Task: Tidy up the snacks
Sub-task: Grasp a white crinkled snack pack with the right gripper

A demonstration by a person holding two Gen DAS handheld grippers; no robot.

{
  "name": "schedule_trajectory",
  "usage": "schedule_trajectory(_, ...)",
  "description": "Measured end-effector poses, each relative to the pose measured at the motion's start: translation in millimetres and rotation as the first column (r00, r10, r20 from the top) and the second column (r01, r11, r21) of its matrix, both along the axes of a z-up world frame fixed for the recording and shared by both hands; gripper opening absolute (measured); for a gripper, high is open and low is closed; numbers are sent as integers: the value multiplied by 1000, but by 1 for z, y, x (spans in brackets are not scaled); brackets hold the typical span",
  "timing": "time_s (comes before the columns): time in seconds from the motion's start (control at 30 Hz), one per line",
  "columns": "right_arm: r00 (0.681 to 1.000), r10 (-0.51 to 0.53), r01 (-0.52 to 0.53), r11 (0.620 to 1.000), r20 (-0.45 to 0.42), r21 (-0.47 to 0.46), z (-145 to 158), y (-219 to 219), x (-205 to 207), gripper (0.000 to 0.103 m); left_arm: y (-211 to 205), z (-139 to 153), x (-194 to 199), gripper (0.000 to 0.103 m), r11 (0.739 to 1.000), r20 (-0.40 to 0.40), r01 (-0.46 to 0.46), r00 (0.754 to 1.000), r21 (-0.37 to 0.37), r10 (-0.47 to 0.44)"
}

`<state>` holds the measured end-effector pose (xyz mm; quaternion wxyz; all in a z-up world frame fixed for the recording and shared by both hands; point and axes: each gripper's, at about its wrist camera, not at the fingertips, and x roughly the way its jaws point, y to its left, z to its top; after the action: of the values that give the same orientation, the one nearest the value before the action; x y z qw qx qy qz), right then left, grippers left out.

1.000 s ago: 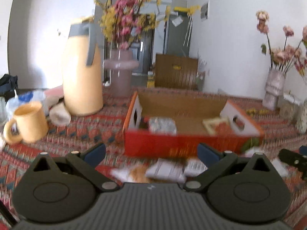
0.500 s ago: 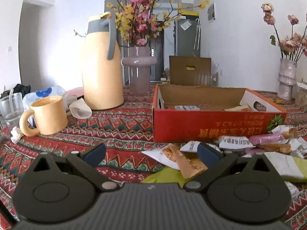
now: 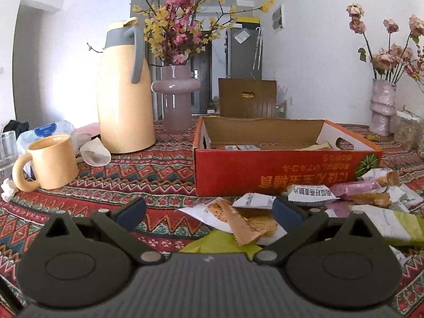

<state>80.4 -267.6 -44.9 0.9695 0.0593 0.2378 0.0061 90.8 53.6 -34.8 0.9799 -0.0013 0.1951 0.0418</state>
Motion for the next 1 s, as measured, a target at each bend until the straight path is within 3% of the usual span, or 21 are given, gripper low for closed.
schedule_trajectory(0.13, 999, -48, 47, 996, -22, -74, 8, -9, 37, 103, -1, -1, 1, 103, 1000, -6, -2, 1000, 5, 2)
schedule_trajectory(0.23, 995, -28, 18, 993, -91, -116, 5, -11, 72, 103, -1, -1, 1, 103, 1000, -10, -2, 1000, 4, 2)
schedule_trajectory(0.33, 980, -11, -5, 997, -197, -81, -4, -16, 103, 103, -1, -1, 1, 103, 1000, -12, 3, 1000, 3, -3)
schedule_trajectory(0.57, 959, 17, -43, 995, -284, -88, -16, -13, 131, 103, 0, -1, 1, 103, 1000, -13, 4, 1000, 0, -4)
schedule_trajectory(0.9, 964, 9, -31, 996, -266, -78, -22, -7, 134, 103, 0, -2, 1, 103, 1000, -14, 3, 1000, 0, -3)
schedule_trajectory(0.97, 967, 19, -39, 997, -254, -71, -22, -7, 132, 95, 0, -2, 2, 103, 1000, -14, 3, 1000, 0, -3)
schedule_trajectory(1.0, 972, 29, -46, 996, -232, -71, -22, -7, 128, 78, 0, -2, 2, 103, 1000, -15, 3, 1000, 1, -3)
